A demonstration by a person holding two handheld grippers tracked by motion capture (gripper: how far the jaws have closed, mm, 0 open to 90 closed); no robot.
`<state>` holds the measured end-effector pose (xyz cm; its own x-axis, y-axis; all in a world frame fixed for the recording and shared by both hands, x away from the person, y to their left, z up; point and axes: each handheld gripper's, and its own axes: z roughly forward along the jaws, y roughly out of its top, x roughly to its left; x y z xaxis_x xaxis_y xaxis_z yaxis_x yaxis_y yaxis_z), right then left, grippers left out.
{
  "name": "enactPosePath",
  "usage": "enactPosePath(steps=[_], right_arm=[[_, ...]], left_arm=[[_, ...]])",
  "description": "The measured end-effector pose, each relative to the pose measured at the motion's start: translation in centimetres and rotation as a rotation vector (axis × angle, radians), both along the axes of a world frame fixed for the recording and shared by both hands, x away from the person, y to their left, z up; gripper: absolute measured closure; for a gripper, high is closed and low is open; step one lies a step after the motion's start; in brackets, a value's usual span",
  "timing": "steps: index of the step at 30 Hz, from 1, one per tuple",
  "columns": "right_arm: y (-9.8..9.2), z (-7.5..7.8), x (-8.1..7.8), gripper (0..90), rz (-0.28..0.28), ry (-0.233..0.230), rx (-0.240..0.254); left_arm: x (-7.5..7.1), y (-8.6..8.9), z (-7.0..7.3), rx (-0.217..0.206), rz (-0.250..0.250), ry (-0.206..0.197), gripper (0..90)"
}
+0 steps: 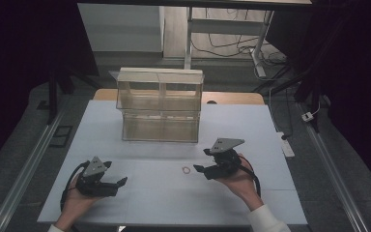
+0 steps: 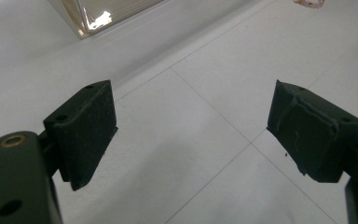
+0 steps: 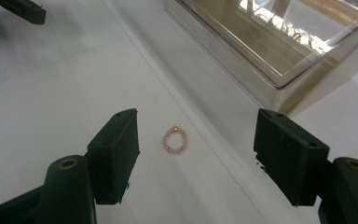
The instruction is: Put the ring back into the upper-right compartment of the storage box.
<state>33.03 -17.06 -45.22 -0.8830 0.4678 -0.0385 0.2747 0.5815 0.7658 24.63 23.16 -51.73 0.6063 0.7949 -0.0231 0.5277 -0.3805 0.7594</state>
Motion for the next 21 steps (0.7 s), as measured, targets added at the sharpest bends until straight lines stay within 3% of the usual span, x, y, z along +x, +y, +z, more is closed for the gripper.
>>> enactPosePath(steps=[2,11,21], right_arm=[[0.3,-0.3,0.1,31.4,0.002,0.005,0.011],[1.6,-1.7,0.9,32.8,0.005,0.039,-0.048],[2.2,-2.5,1.5,35.7,-0.022,0.066,-0.072]], left_arm=[[0.0,0.0,0.0,0.001,0.001,0.001,15.4],[0.0,-0.1,-0.1,0.005,-0.003,0.003,15.5],[0.1,-0.1,-0.1,0.005,-0.004,0.004,15.6]])
